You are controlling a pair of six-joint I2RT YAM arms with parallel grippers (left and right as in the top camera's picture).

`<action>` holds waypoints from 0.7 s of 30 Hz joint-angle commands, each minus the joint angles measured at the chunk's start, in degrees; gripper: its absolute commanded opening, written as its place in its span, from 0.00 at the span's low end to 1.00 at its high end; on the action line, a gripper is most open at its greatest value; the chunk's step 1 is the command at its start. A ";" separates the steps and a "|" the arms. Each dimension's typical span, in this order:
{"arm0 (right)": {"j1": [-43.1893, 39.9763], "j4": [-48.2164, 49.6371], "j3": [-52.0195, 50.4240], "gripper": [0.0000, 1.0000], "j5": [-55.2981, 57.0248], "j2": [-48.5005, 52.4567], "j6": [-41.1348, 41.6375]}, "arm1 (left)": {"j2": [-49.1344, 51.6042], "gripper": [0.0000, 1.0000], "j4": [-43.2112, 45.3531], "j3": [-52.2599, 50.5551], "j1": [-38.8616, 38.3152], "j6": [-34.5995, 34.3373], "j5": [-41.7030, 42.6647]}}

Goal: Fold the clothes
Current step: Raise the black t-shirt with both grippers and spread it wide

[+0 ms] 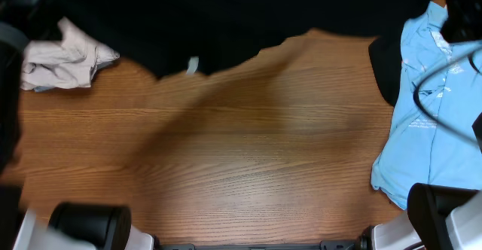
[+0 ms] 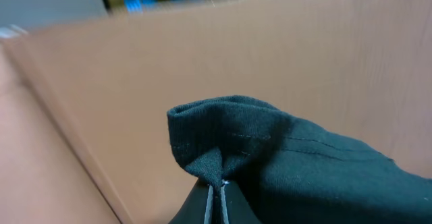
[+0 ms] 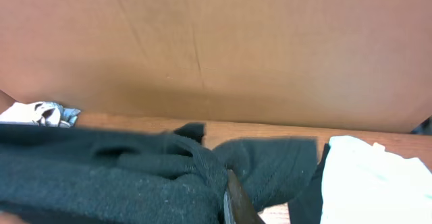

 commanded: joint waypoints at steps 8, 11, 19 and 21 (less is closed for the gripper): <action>-0.68 -2.25 3.69 0.04 2.54 -0.24 0.20 | -2.60 0.04 -0.24 -1.09 0.68 -1.18 -7.98; -0.68 -2.25 0.81 0.04 2.51 0.00 0.22 | -1.81 0.04 0.04 -2.97 0.68 -1.18 -7.98; -0.68 -2.16 -9.53 0.04 1.03 0.02 -0.02 | -0.31 0.04 1.57 -8.94 0.68 -1.18 -7.74; -0.66 -2.10 -11.08 0.04 0.57 0.02 -0.26 | -0.17 0.04 2.01 -10.03 0.68 -1.18 -7.69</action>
